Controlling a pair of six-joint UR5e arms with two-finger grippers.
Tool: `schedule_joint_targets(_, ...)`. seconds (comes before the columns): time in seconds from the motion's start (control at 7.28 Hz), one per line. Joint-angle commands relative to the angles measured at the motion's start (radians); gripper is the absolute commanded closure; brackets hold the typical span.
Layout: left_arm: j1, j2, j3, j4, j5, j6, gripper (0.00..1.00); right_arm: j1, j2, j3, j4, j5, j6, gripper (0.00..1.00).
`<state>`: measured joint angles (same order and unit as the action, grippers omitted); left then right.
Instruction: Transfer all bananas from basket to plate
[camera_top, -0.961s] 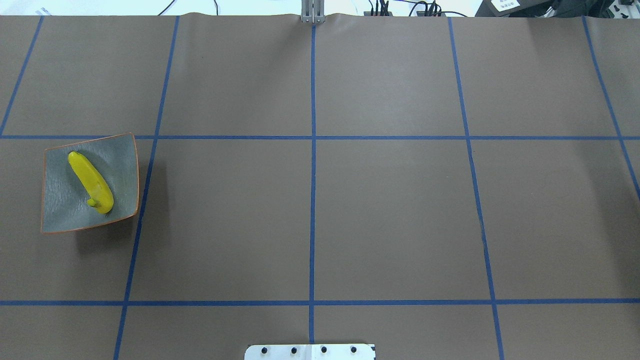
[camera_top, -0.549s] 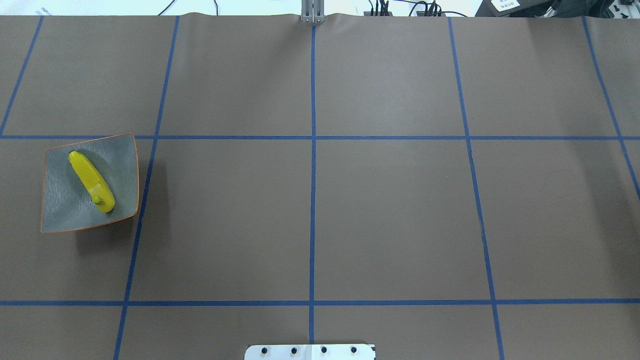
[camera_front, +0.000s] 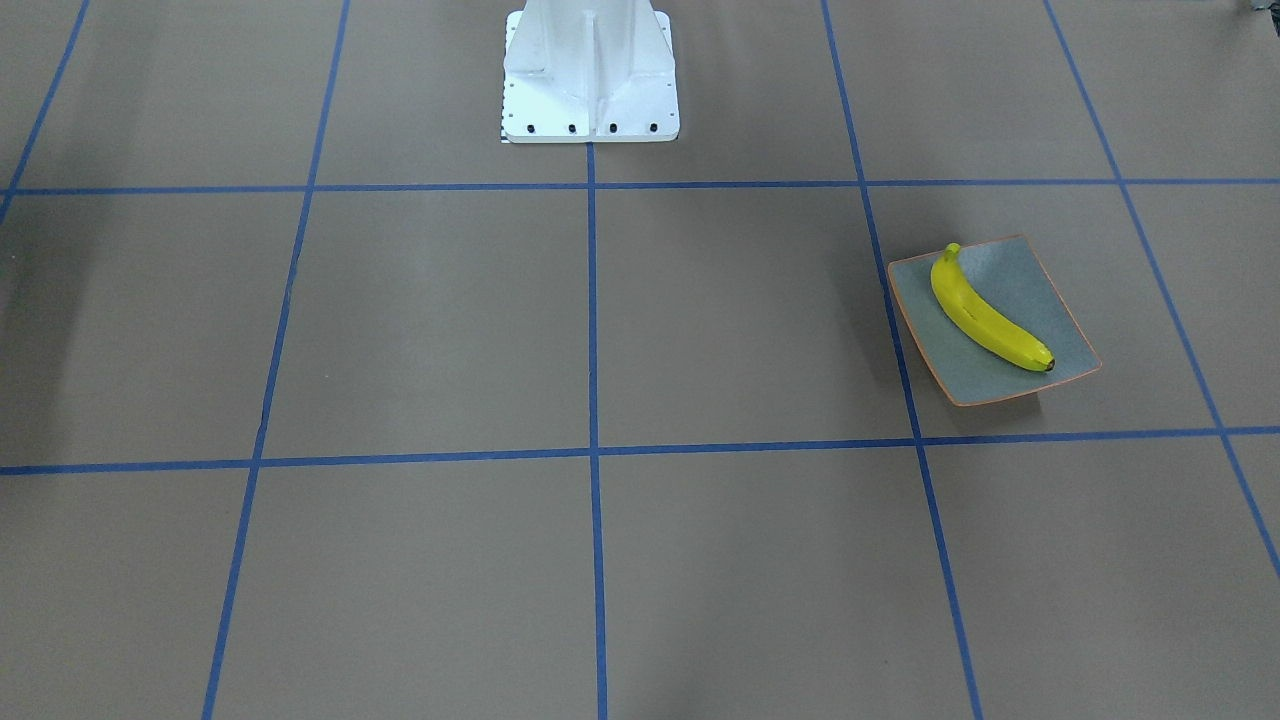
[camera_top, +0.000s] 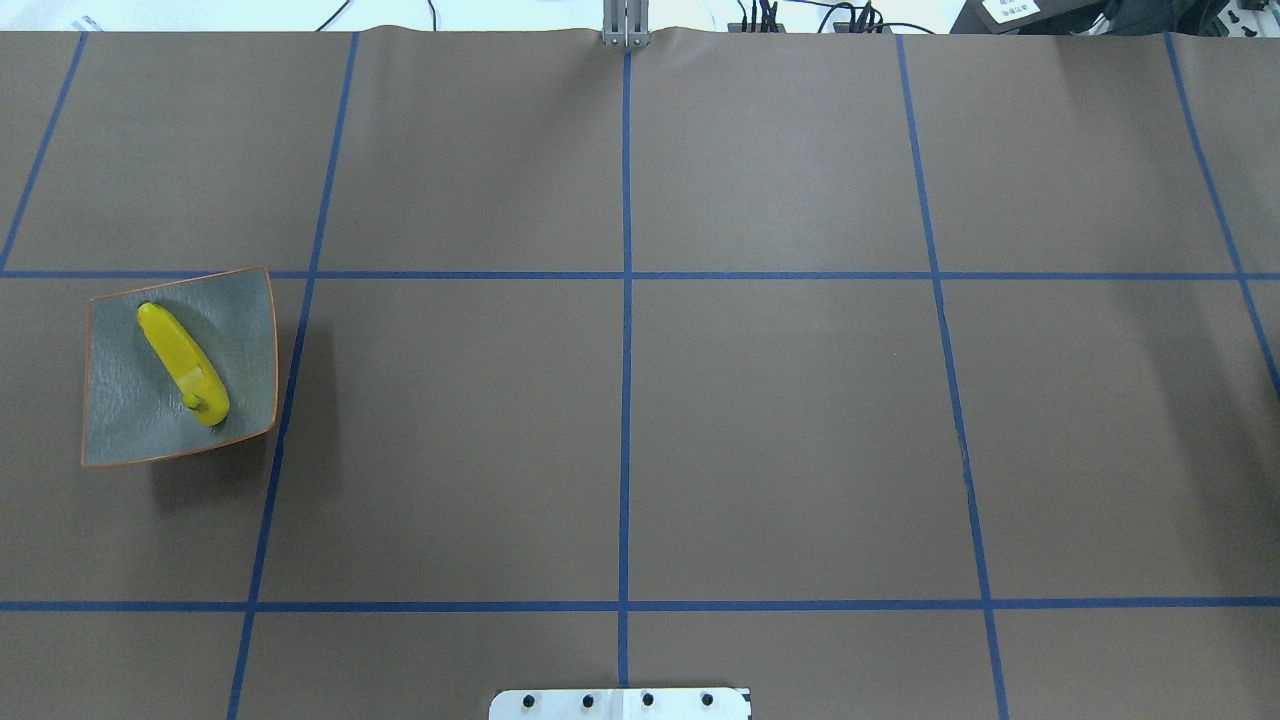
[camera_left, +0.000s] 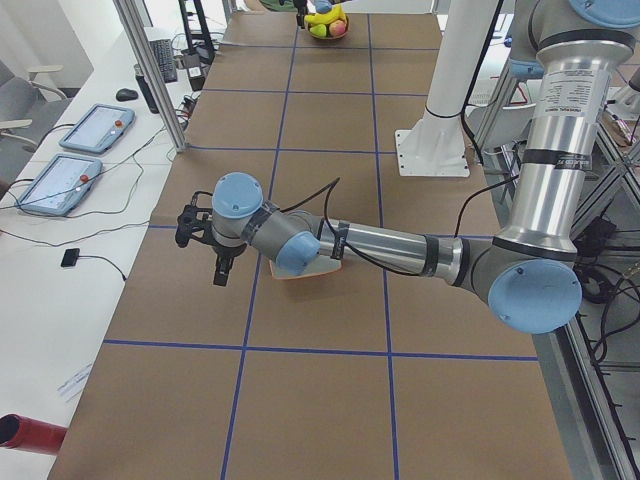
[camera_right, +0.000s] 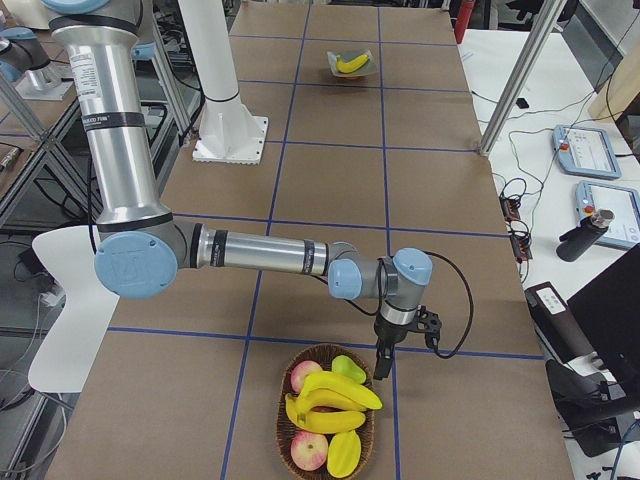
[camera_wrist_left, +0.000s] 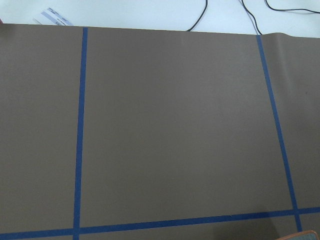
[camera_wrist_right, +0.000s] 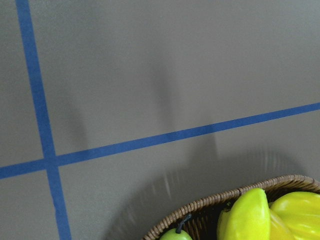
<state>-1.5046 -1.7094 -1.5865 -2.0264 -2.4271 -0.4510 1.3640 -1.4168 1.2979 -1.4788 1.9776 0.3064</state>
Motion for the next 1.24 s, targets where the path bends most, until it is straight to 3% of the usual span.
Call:
schedule_joint_targets(0.0,0.001,-0.006,0.000,0.000,0.000,0.000,0.00,0.003,0.001,-0.018,0.000,-0.048,-0.032,0.00)
schedule_joint_targets(0.55,0.003,-0.007,-0.003,0.000,0.000,0.000,0.00,0.020,-0.007,-0.068,0.005,-0.106,-0.052,0.00)
schedule_joint_targets(1.1,0.003,-0.006,-0.018,0.000,-0.001,0.000,0.00,0.020,-0.017,-0.074,0.012,-0.108,-0.052,0.04)
